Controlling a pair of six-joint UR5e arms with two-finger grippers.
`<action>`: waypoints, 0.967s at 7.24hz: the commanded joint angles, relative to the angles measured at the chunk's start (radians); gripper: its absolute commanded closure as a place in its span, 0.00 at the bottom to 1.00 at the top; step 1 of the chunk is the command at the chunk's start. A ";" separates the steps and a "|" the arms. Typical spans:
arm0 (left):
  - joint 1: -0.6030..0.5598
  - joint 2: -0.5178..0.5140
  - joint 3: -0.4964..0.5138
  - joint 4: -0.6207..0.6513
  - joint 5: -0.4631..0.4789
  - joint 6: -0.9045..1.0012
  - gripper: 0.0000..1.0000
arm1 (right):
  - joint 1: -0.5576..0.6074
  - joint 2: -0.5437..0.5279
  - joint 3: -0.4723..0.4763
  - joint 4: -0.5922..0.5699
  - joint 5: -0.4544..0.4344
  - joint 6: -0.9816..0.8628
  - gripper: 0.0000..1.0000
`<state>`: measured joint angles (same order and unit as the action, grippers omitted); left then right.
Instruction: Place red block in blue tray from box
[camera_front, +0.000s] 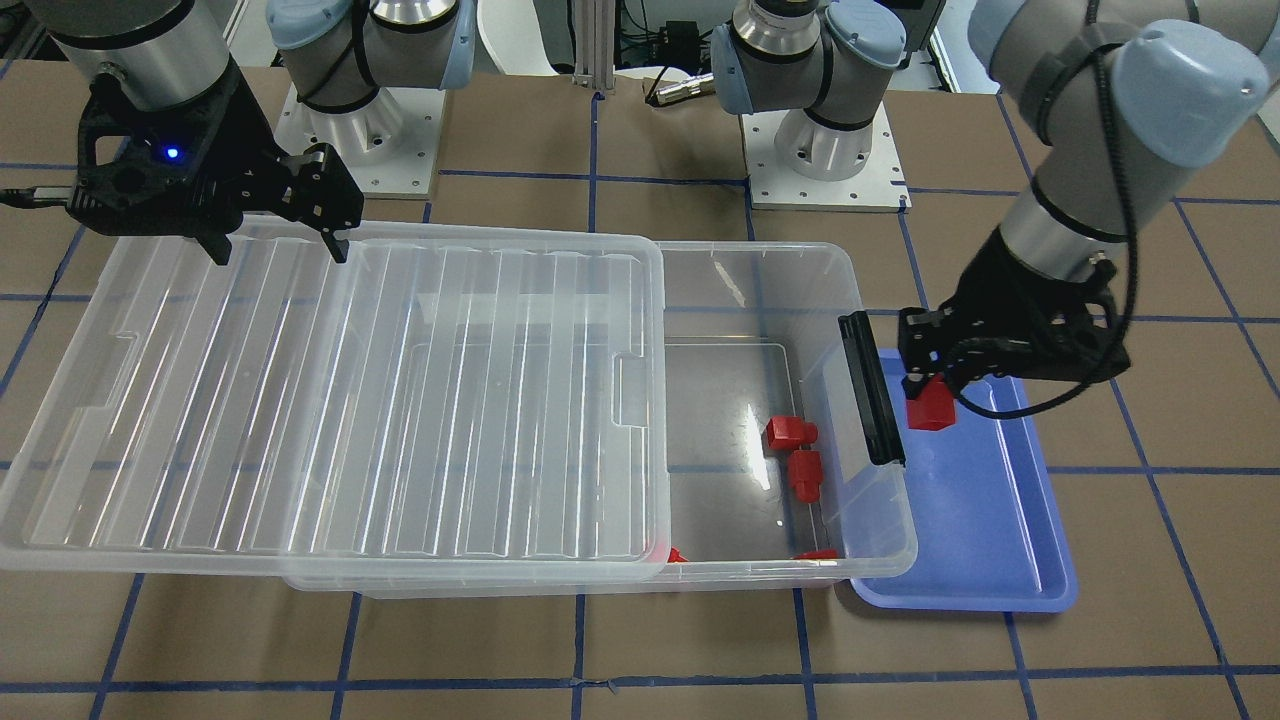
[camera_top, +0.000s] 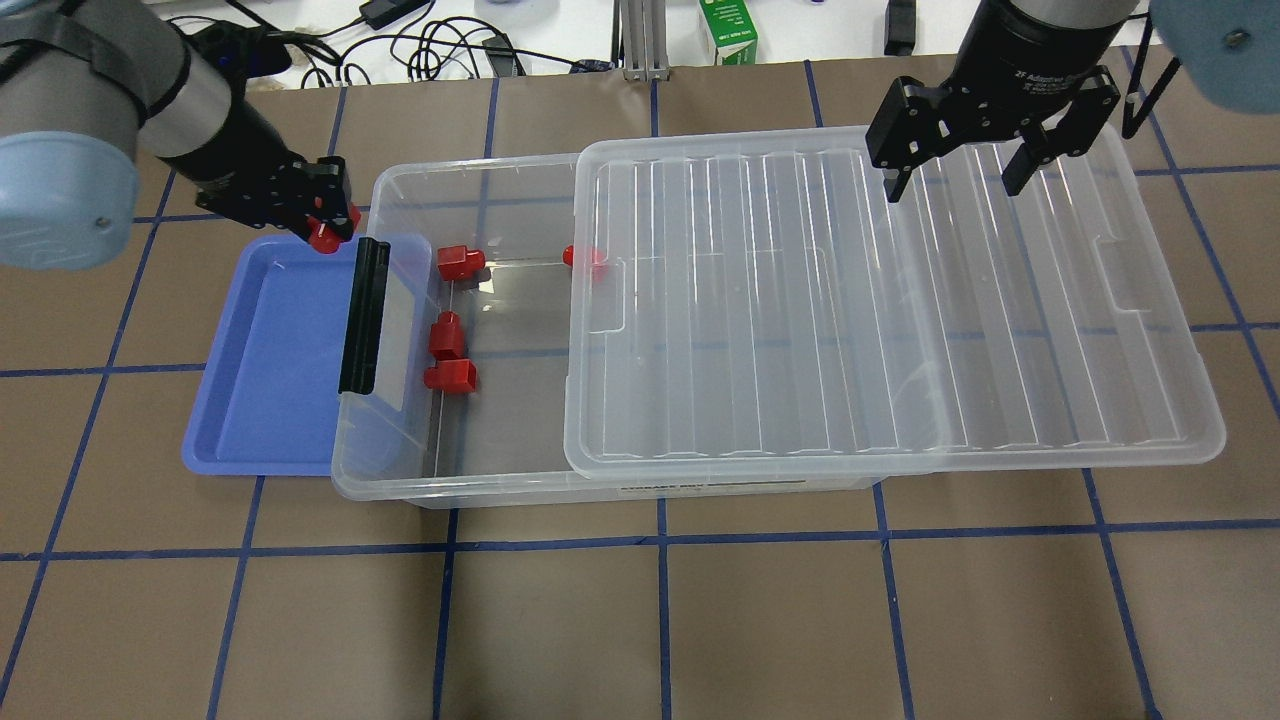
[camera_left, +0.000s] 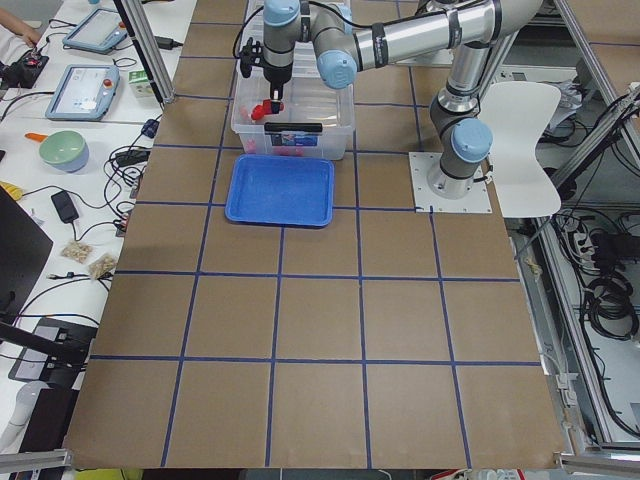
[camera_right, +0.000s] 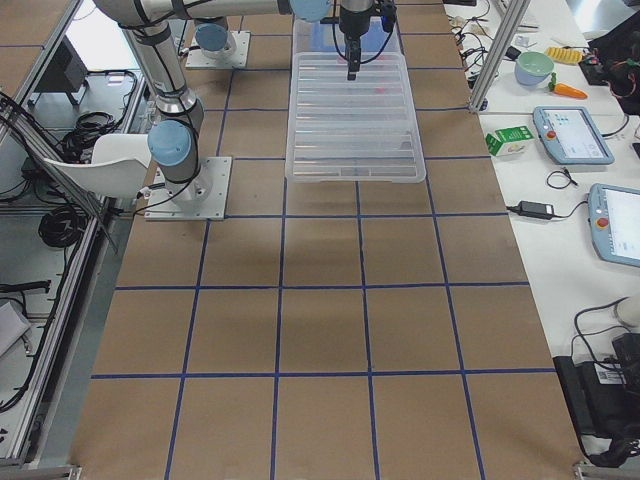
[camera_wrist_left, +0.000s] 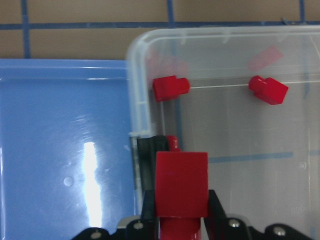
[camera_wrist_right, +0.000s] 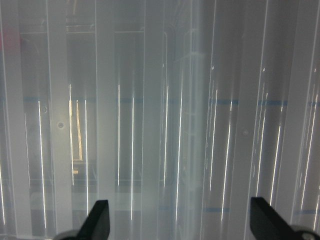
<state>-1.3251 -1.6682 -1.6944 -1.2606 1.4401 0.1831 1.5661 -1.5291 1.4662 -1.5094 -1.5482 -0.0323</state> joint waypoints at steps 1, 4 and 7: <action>0.217 -0.039 -0.014 -0.013 -0.001 0.162 0.88 | -0.006 0.009 0.000 -0.024 0.000 -0.014 0.00; 0.233 -0.175 -0.152 0.200 -0.023 0.381 0.88 | -0.281 0.007 0.009 -0.083 -0.009 -0.344 0.00; 0.234 -0.226 -0.177 0.227 -0.058 0.457 0.87 | -0.501 0.045 0.020 -0.107 -0.007 -0.603 0.00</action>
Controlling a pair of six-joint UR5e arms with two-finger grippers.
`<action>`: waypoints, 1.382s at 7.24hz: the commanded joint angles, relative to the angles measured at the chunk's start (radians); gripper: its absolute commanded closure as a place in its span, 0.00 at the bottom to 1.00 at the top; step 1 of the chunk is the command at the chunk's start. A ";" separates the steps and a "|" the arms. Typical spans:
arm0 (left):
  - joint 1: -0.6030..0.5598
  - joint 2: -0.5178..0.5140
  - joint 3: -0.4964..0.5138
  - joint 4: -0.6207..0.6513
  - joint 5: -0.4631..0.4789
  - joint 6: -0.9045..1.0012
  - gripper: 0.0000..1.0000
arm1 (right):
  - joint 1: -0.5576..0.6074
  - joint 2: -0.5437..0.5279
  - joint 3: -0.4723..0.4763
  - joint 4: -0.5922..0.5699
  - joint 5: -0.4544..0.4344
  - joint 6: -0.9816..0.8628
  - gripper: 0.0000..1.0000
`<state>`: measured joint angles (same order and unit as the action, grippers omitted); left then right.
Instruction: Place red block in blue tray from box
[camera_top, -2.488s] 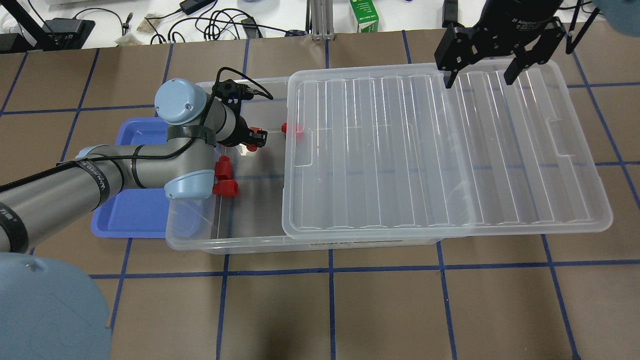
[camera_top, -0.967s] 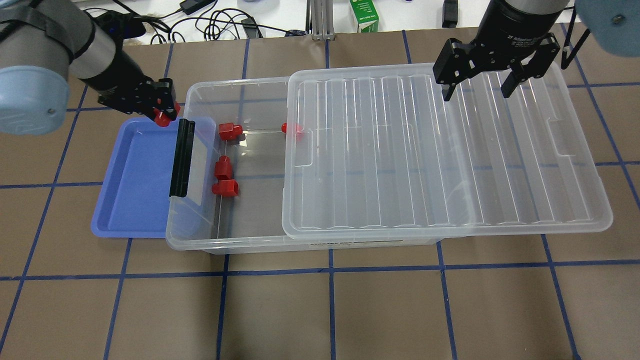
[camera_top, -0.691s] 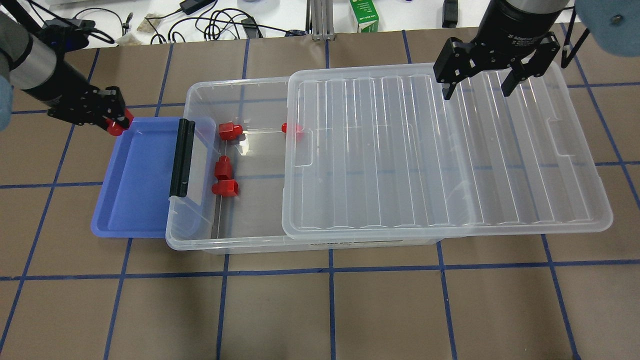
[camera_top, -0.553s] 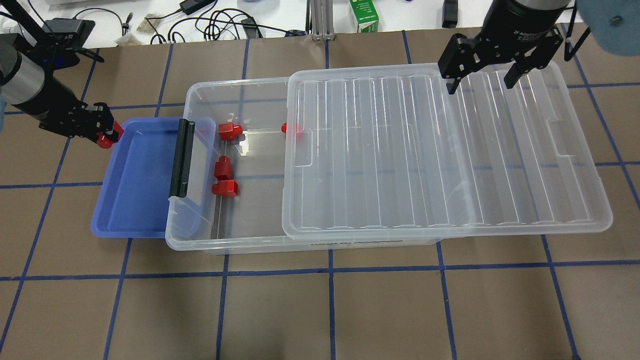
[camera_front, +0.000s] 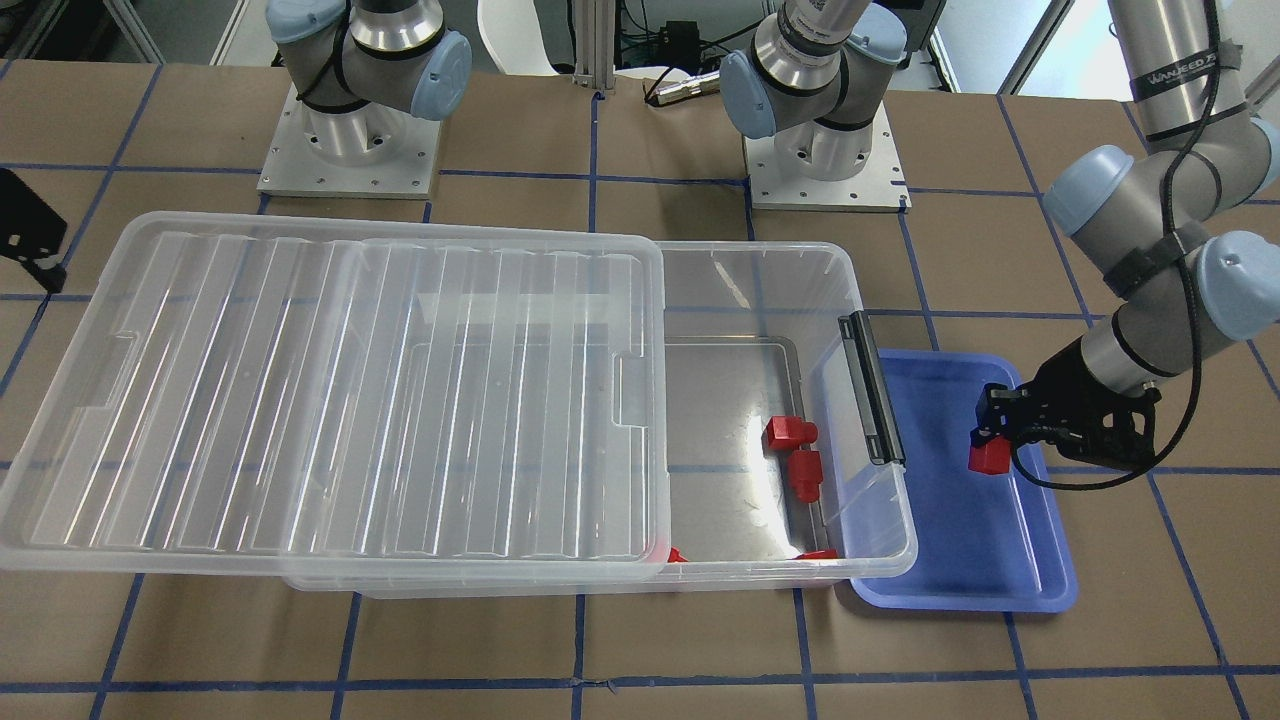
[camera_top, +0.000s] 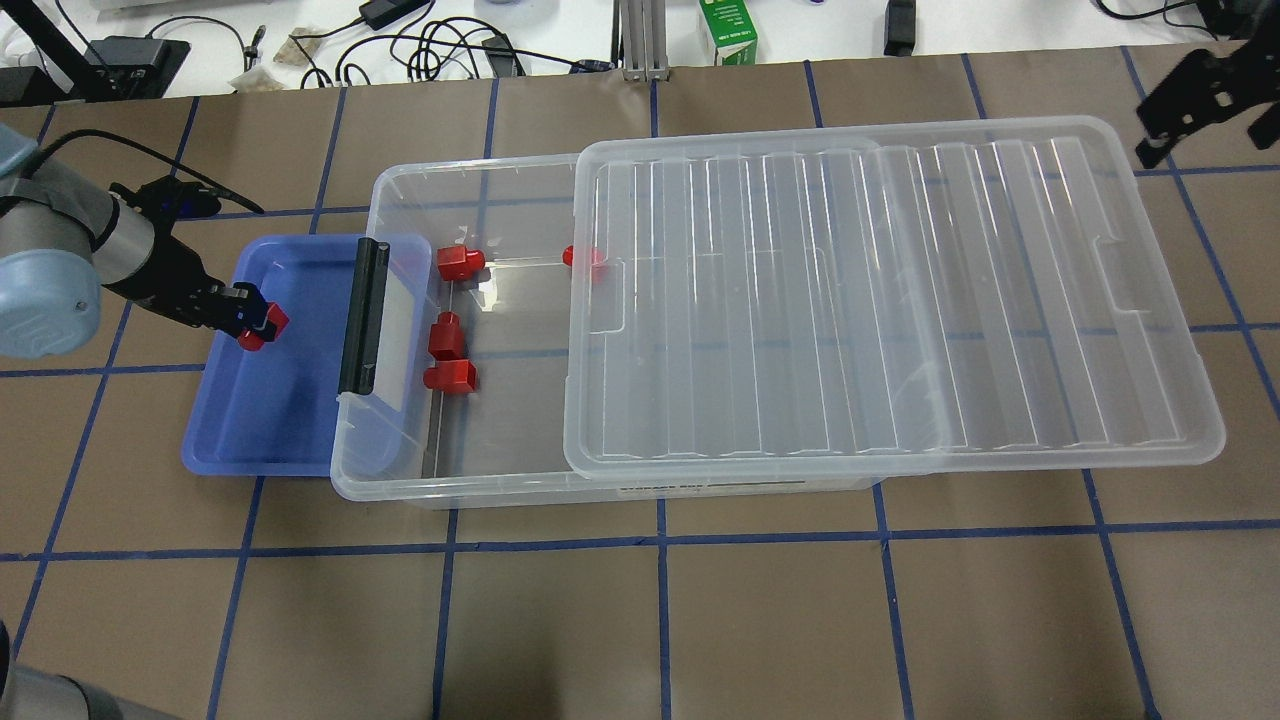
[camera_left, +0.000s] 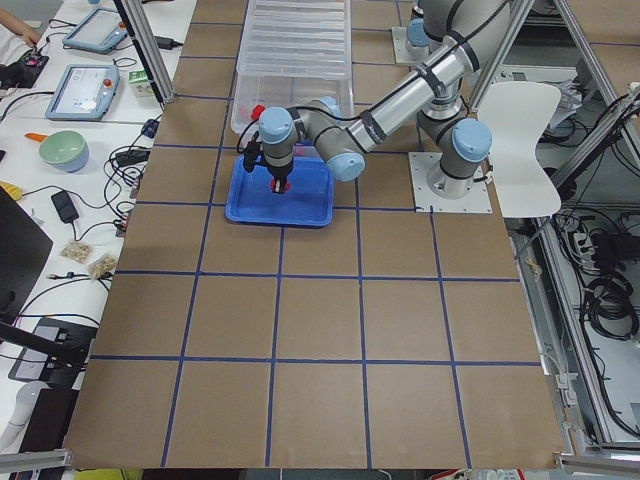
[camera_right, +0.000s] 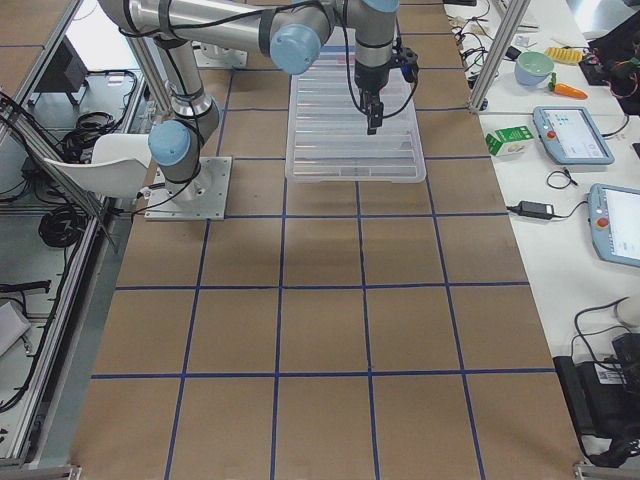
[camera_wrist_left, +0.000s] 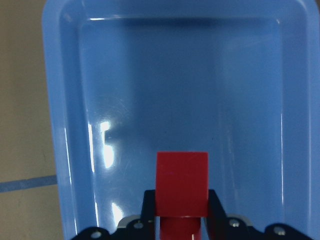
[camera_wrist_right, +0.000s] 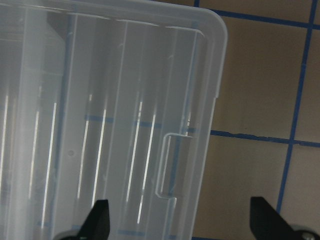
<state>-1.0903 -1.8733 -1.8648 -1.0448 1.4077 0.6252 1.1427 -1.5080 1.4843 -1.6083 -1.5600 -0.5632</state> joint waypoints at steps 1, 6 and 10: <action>0.000 -0.032 -0.013 0.011 -0.042 0.013 0.78 | -0.096 0.069 0.008 -0.043 0.003 -0.114 0.00; -0.009 -0.011 0.012 0.011 -0.035 0.002 0.11 | -0.156 0.155 0.232 -0.301 0.003 -0.144 0.00; -0.094 0.123 0.301 -0.356 -0.027 -0.129 0.04 | -0.126 0.127 0.234 -0.292 0.005 -0.113 0.00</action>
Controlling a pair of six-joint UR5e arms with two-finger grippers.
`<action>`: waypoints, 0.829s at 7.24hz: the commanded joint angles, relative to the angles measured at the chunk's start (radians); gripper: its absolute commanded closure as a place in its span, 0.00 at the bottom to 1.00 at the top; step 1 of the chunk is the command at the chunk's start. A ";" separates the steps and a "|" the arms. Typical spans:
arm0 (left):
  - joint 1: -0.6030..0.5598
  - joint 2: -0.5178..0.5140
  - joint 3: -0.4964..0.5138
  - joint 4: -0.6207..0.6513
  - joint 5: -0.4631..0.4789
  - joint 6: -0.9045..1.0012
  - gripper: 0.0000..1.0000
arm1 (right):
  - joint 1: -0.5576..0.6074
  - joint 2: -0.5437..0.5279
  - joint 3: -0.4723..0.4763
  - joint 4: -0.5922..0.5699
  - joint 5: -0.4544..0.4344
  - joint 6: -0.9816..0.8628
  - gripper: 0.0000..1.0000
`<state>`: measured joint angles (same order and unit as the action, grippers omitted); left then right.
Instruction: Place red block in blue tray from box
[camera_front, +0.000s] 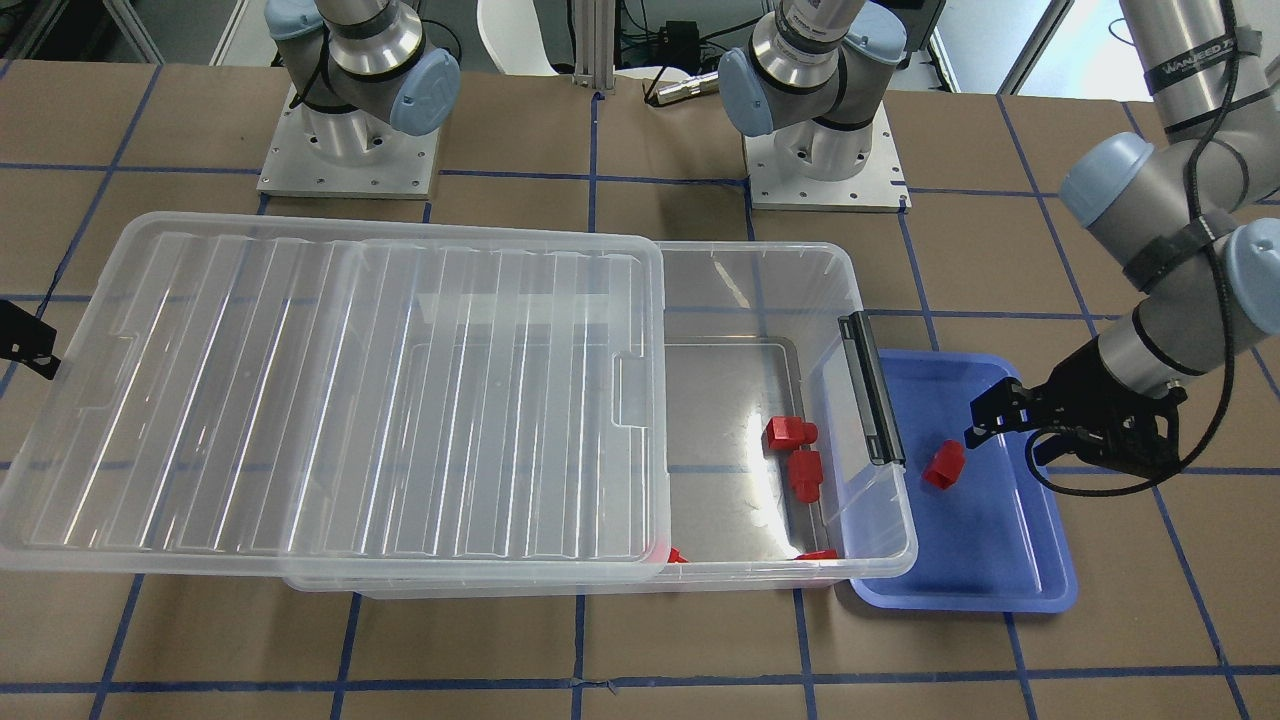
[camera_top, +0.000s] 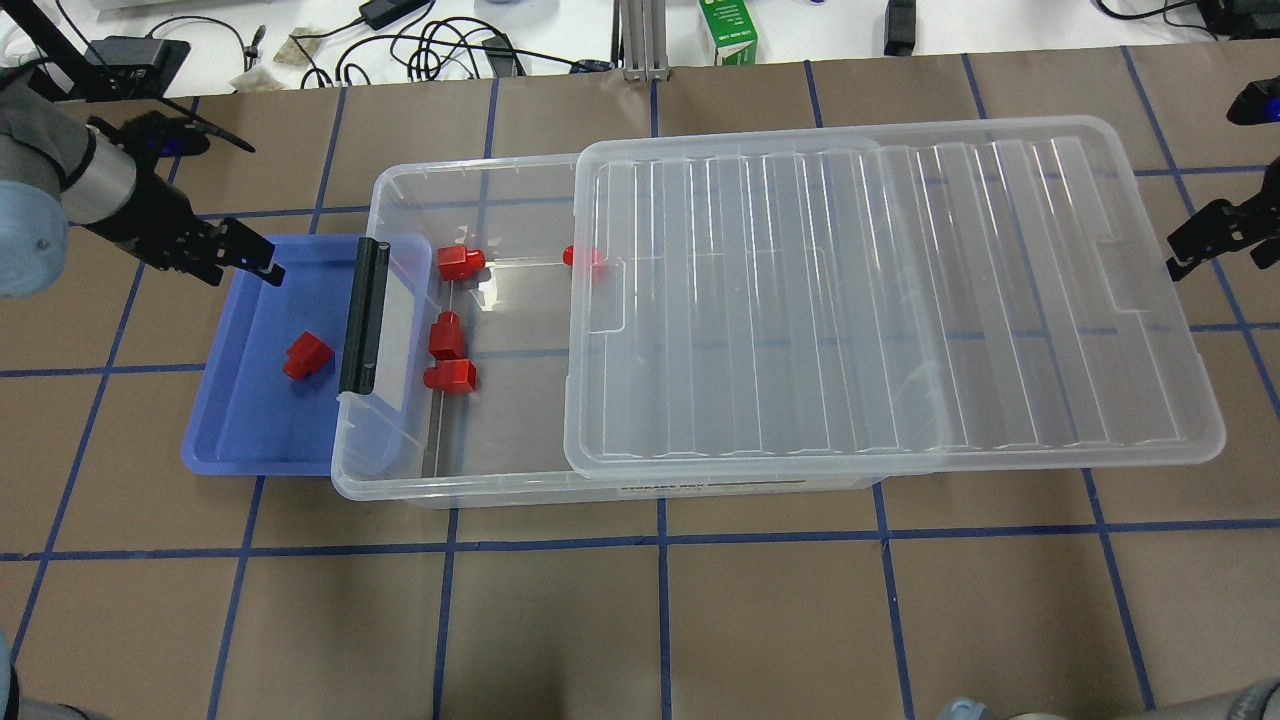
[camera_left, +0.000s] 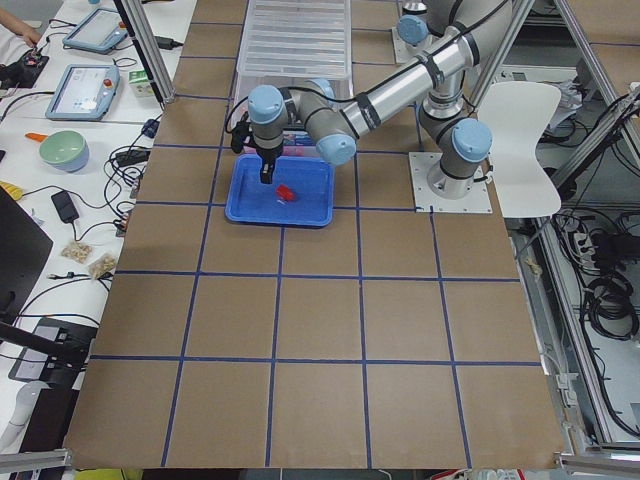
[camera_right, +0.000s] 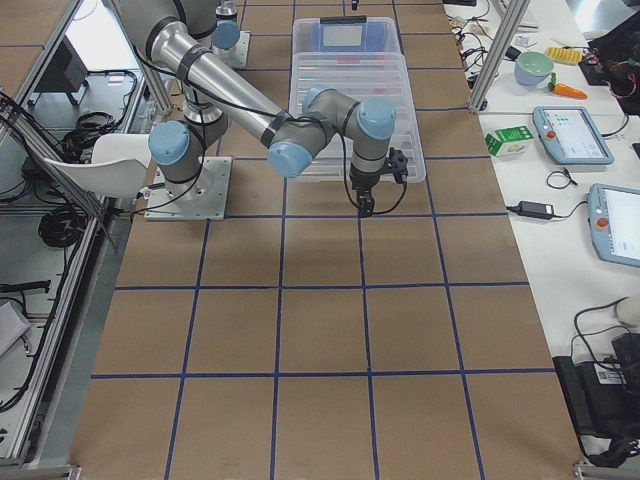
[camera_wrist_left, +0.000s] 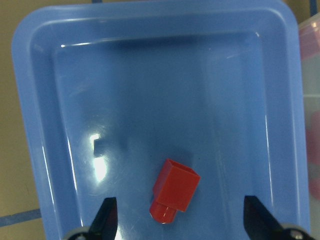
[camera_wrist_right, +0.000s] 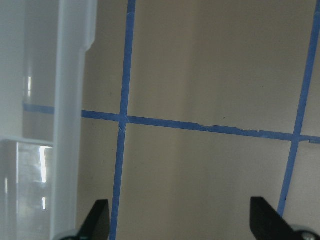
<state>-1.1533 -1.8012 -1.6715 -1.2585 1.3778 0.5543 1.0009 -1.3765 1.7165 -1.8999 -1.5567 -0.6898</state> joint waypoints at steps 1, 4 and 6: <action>-0.089 0.078 0.186 -0.235 0.050 -0.098 0.04 | 0.048 -0.004 0.006 -0.001 0.001 0.057 0.00; -0.384 0.143 0.214 -0.262 0.167 -0.373 0.00 | 0.162 -0.006 0.009 0.004 0.001 0.195 0.00; -0.436 0.141 0.197 -0.231 0.272 -0.560 0.00 | 0.247 -0.004 0.011 -0.002 0.003 0.316 0.00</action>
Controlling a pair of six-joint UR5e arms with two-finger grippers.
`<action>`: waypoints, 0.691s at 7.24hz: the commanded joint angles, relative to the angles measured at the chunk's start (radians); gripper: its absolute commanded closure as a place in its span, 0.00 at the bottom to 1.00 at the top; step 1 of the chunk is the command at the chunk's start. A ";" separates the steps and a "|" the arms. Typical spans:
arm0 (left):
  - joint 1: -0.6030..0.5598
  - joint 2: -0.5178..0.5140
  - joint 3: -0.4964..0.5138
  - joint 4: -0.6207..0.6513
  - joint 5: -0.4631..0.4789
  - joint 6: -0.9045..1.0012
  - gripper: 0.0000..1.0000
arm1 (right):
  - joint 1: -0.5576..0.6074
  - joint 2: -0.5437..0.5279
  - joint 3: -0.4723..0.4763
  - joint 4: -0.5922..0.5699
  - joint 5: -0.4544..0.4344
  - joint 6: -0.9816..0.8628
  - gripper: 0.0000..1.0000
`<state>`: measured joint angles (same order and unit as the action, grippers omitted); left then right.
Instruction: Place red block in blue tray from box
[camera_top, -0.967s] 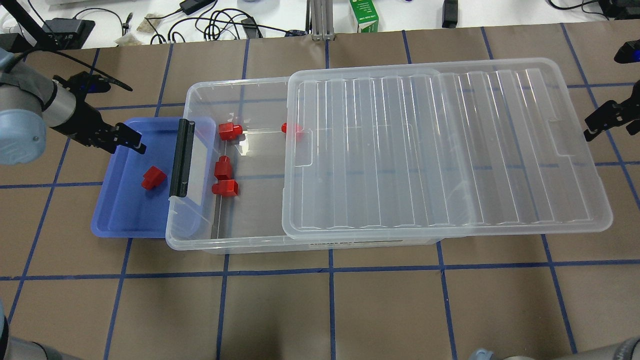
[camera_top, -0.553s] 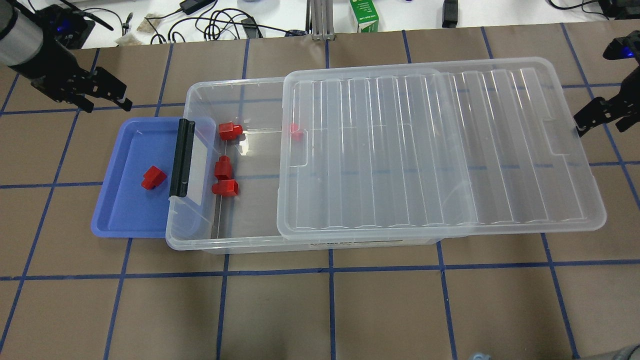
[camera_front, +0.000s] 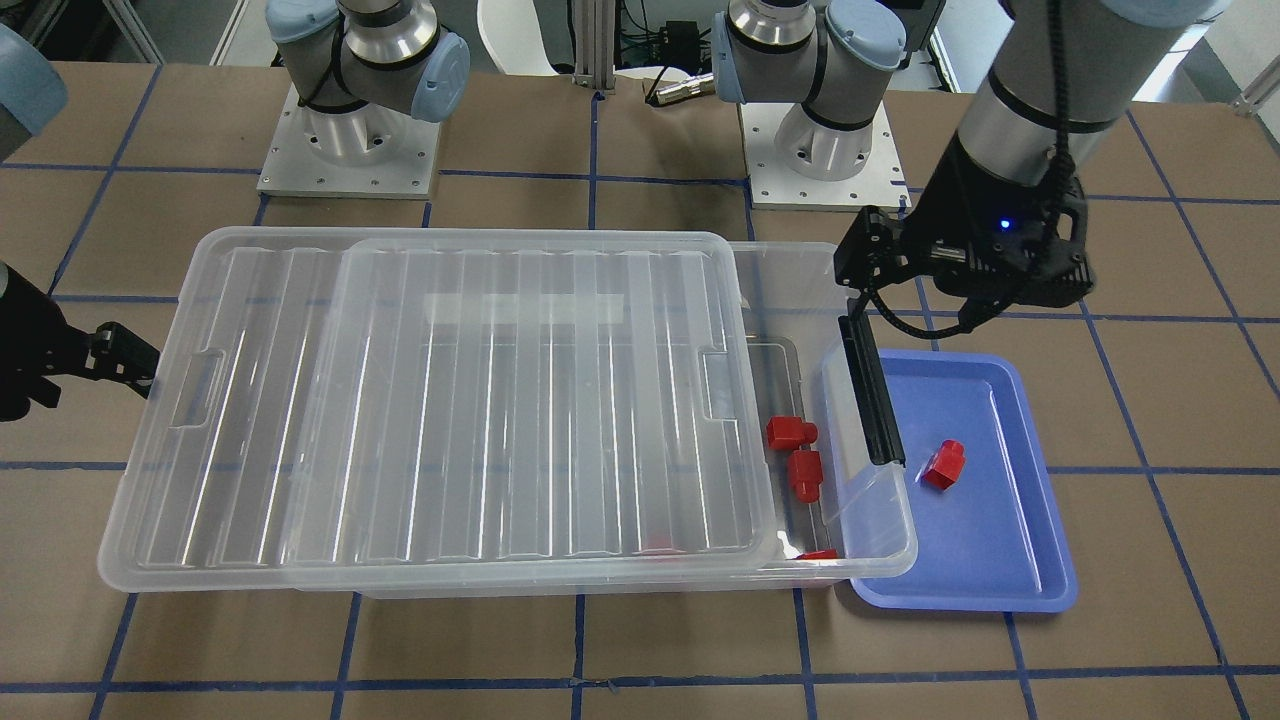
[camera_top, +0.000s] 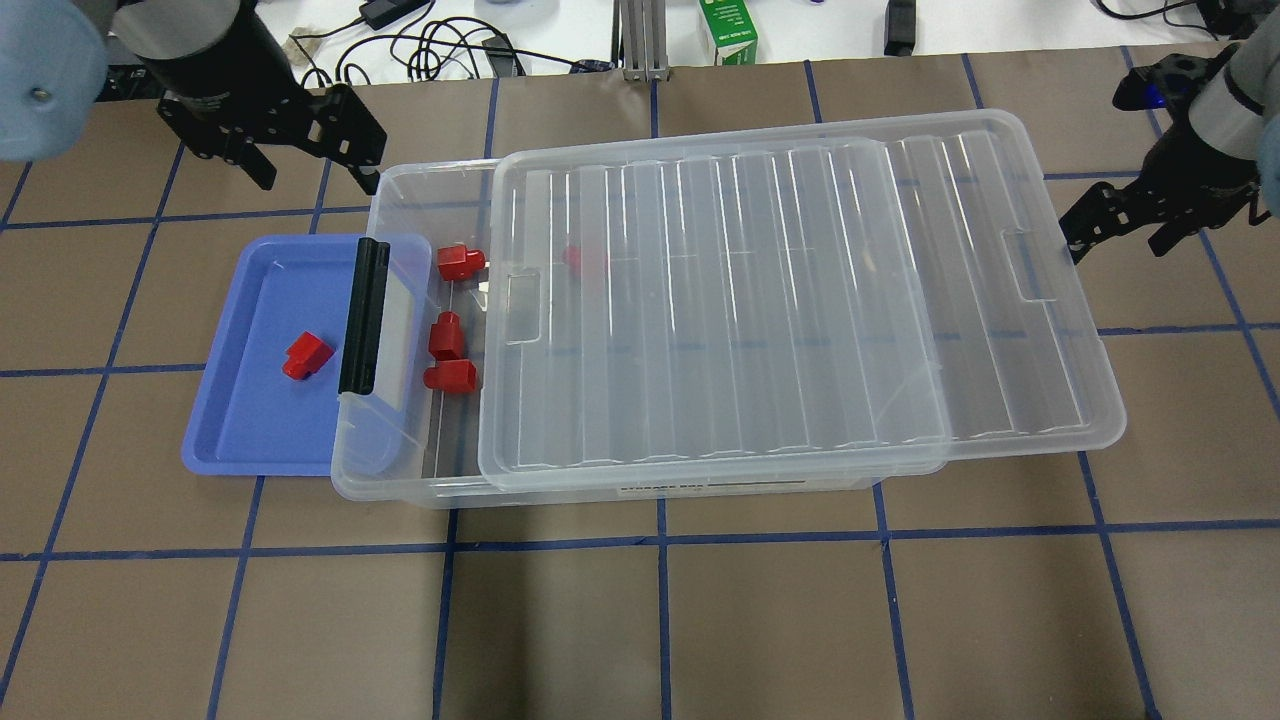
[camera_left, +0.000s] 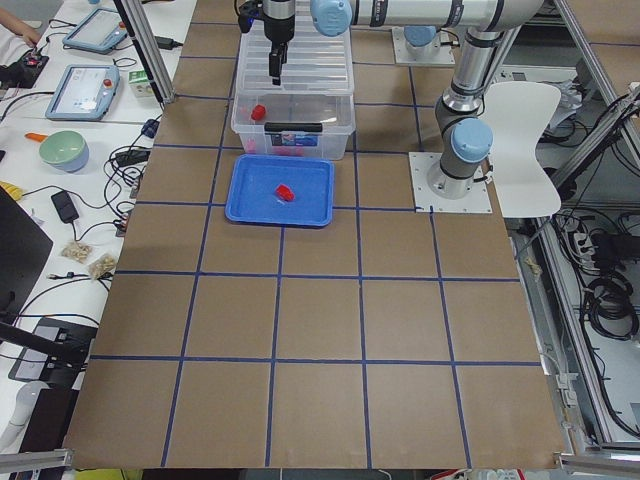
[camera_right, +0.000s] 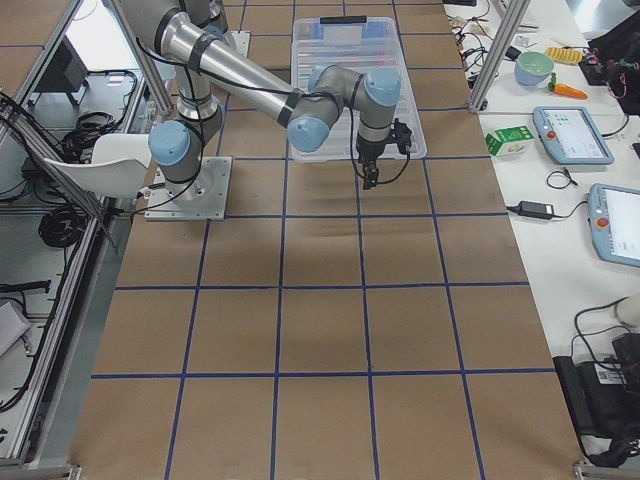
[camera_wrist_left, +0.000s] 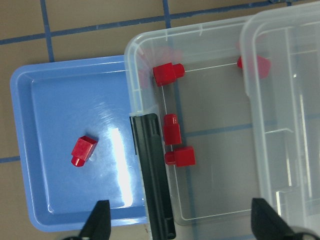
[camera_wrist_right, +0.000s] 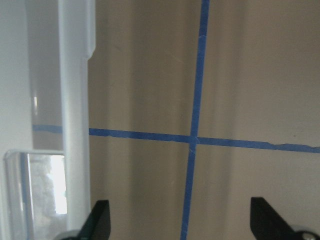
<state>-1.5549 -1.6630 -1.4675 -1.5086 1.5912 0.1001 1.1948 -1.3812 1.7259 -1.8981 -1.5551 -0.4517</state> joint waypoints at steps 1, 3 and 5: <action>-0.012 0.014 -0.008 0.011 0.000 -0.108 0.00 | 0.102 0.005 -0.002 -0.012 -0.005 0.129 0.00; 0.002 0.031 -0.014 -0.013 -0.008 -0.102 0.00 | 0.155 0.008 -0.002 -0.036 -0.007 0.183 0.00; 0.004 0.032 -0.014 -0.010 -0.011 -0.102 0.00 | 0.195 0.011 -0.002 -0.042 -0.002 0.237 0.00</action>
<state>-1.5537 -1.6332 -1.4813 -1.5185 1.5819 -0.0026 1.3639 -1.3718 1.7242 -1.9352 -1.5597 -0.2544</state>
